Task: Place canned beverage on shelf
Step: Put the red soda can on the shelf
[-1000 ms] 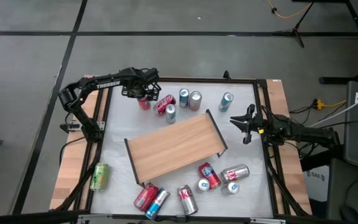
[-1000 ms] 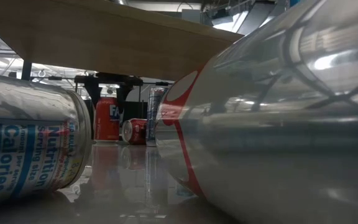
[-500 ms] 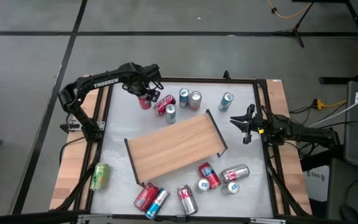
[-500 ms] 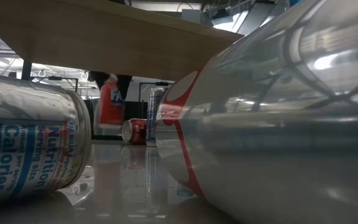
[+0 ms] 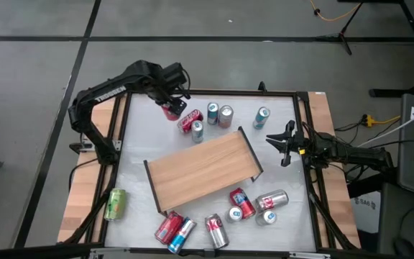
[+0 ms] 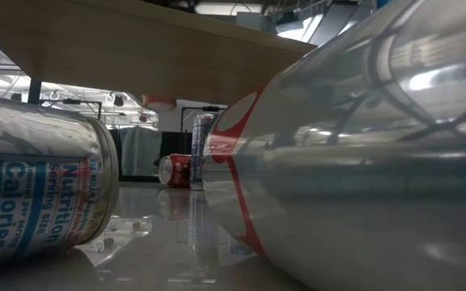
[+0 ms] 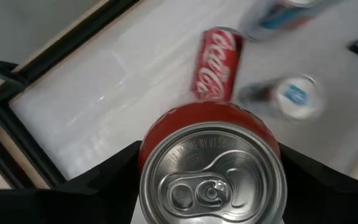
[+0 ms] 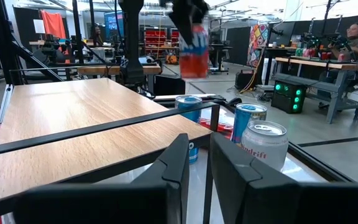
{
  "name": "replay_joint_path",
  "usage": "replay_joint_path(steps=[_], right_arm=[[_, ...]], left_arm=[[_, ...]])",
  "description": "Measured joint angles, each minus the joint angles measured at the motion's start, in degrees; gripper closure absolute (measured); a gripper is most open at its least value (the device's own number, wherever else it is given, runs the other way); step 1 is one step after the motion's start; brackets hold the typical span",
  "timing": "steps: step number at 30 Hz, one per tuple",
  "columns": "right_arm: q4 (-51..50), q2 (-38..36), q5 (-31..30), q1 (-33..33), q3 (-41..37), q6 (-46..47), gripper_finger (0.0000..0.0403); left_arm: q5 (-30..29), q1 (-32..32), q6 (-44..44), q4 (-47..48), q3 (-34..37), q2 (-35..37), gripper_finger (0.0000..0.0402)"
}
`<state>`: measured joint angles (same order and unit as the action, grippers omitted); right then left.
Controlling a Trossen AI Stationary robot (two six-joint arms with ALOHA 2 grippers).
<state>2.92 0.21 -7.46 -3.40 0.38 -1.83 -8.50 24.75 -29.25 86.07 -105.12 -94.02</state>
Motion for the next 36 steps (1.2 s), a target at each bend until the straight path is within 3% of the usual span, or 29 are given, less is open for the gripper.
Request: replay_joint_path(steps=[10, 24, 36], right_arm=[[0.0, 0.0, 0.0, 0.0, 0.0, 0.0, 0.0347], [0.0, 0.0, 0.0, 0.0, 0.0, 0.0, 0.0347], [0.0, 0.0, 0.0, 0.0, 0.0, 0.0, 0.0347]], left_arm=[[2.6, -13.1, -1.5, 4.0, -8.4, 0.3, 0.0124], [5.2, -29.3, -9.5, 4.0, -8.4, 0.4, 0.0124], [4.0, -39.3, -6.0, 3.9, -7.8, 0.7, 0.0124]])
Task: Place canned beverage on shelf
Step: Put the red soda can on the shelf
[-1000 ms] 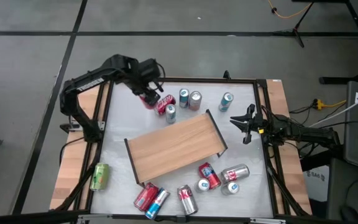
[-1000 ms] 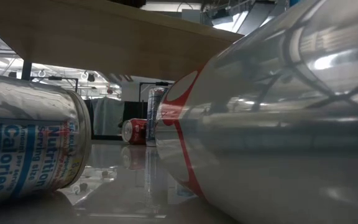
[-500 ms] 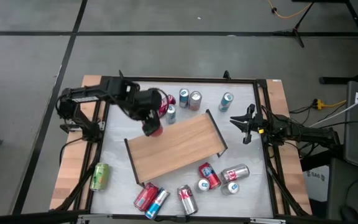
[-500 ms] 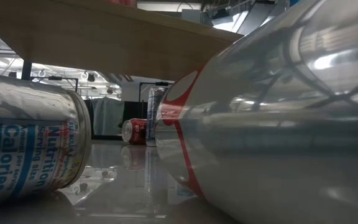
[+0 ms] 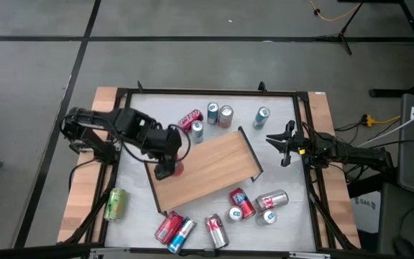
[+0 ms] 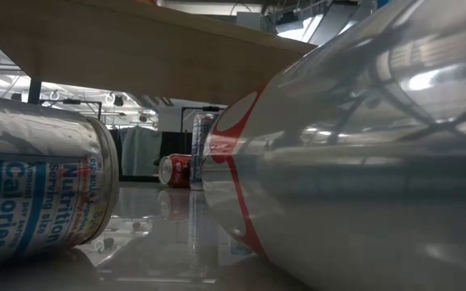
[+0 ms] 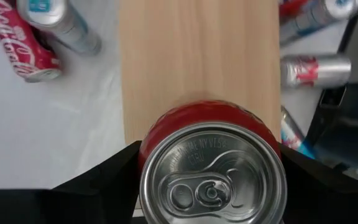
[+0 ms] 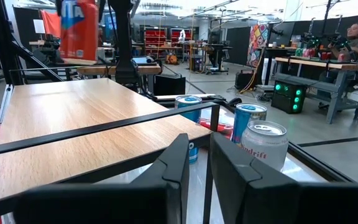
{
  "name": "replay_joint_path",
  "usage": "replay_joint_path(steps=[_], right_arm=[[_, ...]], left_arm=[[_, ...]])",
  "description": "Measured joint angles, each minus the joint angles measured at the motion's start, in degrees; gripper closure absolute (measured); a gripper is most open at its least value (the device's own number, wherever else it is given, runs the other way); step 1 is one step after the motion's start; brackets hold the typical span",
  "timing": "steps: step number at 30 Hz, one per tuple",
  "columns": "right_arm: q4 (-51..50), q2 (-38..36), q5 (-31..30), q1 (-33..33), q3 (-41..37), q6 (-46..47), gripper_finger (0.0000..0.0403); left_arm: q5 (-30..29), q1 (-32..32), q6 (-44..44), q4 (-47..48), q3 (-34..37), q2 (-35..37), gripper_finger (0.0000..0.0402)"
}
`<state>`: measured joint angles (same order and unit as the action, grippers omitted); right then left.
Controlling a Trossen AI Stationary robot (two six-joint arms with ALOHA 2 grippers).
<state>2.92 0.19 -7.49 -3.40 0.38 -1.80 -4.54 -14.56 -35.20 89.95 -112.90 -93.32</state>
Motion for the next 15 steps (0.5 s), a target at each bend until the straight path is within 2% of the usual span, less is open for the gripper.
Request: replay_joint_path(steps=[5, 15], right_arm=[[0.0, 0.0, 0.0, 0.0, 0.0, 0.0, 0.0347], [0.0, 0.0, 0.0, 0.0, 0.0, 0.0, 0.0347]], left_arm=[[-0.4, -2.2, 3.2, 0.0, 1.9, 0.3, 0.0124], [-3.8, -2.1, 7.3, 0.1, 5.4, 3.3, 0.0119]])
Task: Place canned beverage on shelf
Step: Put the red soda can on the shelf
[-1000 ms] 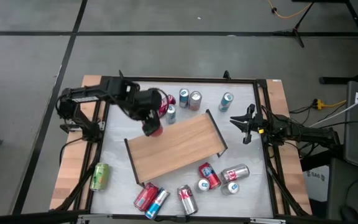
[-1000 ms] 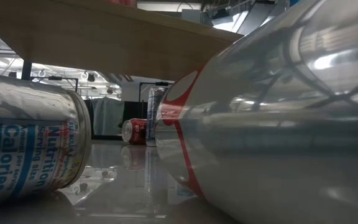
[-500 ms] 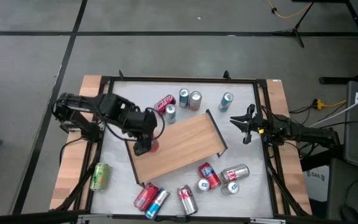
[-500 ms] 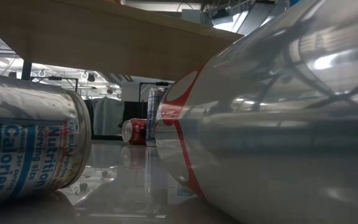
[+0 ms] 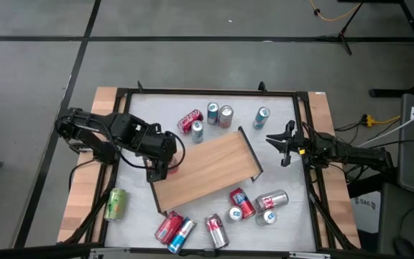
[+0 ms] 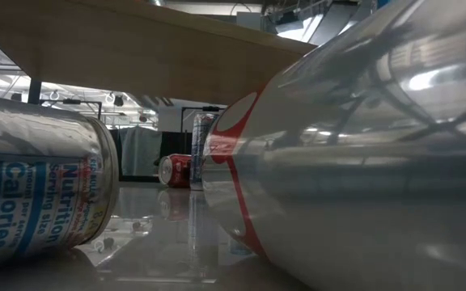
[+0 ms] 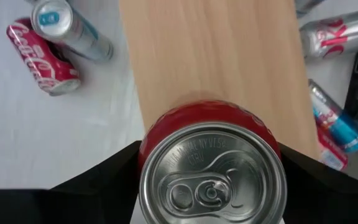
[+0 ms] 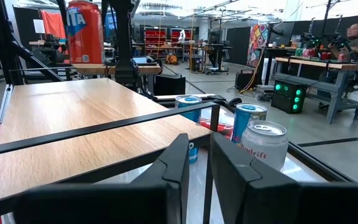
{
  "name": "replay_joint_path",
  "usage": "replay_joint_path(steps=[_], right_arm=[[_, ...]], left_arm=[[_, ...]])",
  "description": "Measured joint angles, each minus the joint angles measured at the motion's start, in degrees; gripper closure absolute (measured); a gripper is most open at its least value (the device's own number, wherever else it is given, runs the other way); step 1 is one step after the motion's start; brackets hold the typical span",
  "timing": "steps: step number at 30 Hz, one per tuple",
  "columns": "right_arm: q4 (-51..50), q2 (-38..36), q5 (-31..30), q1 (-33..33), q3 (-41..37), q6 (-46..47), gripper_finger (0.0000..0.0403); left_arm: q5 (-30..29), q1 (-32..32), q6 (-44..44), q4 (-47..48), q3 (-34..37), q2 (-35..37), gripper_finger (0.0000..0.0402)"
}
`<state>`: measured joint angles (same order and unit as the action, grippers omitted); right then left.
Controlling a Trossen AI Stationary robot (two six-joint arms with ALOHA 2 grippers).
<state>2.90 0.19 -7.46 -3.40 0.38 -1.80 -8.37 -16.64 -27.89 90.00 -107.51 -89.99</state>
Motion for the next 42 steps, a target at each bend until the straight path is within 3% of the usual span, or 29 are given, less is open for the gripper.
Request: replay_joint_path(steps=[9, 27, 42], right_arm=[[0.0, 0.0, 0.0, 0.0, 0.0, 0.0, 0.0347], [0.0, 0.0, 0.0, 0.0, 0.0, 0.0, 0.0347], [0.0, 0.0, 0.0, 0.0, 0.0, 0.0, 0.0347]], left_arm=[[2.1, -0.3, 1.1, 0.0, 6.6, 3.0, 0.0116], [2.1, -0.3, 3.1, -0.3, 12.7, 4.7, 0.0115], [3.4, -0.3, 2.9, -0.1, 12.9, 4.6, 0.008]])
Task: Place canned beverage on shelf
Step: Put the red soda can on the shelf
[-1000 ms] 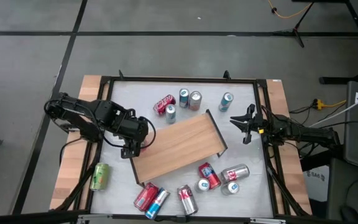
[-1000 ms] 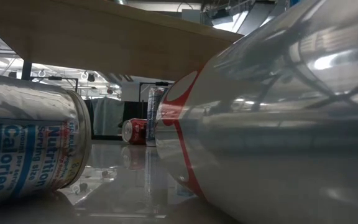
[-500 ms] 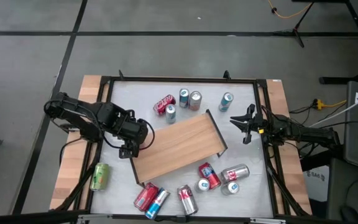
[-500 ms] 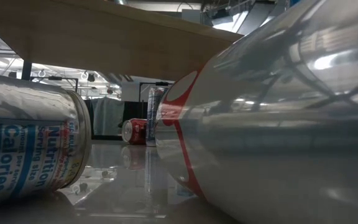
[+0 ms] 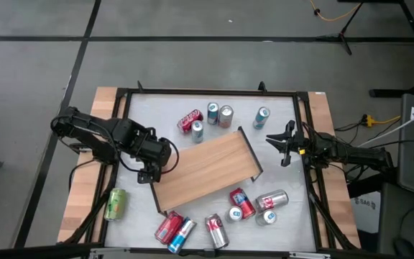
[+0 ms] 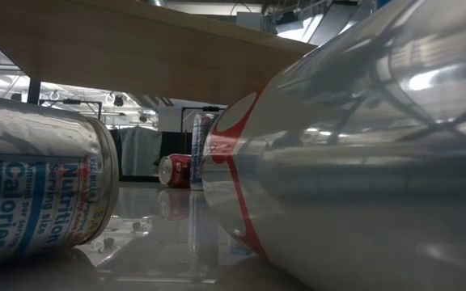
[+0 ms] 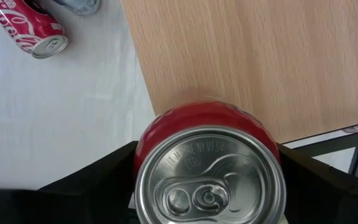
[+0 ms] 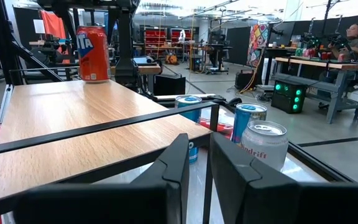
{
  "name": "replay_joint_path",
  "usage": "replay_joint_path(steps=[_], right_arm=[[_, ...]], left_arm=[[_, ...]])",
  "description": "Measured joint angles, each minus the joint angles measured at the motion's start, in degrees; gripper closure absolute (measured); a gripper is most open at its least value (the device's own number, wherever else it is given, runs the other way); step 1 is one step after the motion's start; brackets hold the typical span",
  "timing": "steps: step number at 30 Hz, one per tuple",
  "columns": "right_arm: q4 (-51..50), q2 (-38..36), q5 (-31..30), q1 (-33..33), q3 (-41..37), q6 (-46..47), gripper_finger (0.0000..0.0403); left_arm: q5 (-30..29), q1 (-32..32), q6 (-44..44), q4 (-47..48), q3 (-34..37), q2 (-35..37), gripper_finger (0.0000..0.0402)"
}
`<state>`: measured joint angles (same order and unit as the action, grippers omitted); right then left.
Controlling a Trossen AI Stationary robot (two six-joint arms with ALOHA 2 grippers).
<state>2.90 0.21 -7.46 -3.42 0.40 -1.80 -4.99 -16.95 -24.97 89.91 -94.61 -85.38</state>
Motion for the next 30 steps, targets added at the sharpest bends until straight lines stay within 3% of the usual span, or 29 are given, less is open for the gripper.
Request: replay_joint_path(steps=[8, 20, 30], right_arm=[[0.0, 0.0, 0.0, 0.0, 0.0, 0.0, 0.0347], [0.0, 0.0, 0.0, 0.0, 0.0, 0.0, 0.0347], [0.0, 0.0, 0.0, 0.0, 0.0, 0.0, 0.0347]], left_arm=[[0.2, 0.0, 0.0, 0.1, 0.0, 0.0, 0.0077], [0.3, 0.0, -0.1, 0.2, 0.1, -0.1, 0.002], [0.2, 0.0, -0.4, 0.1, 0.1, -0.1, 0.0015]])
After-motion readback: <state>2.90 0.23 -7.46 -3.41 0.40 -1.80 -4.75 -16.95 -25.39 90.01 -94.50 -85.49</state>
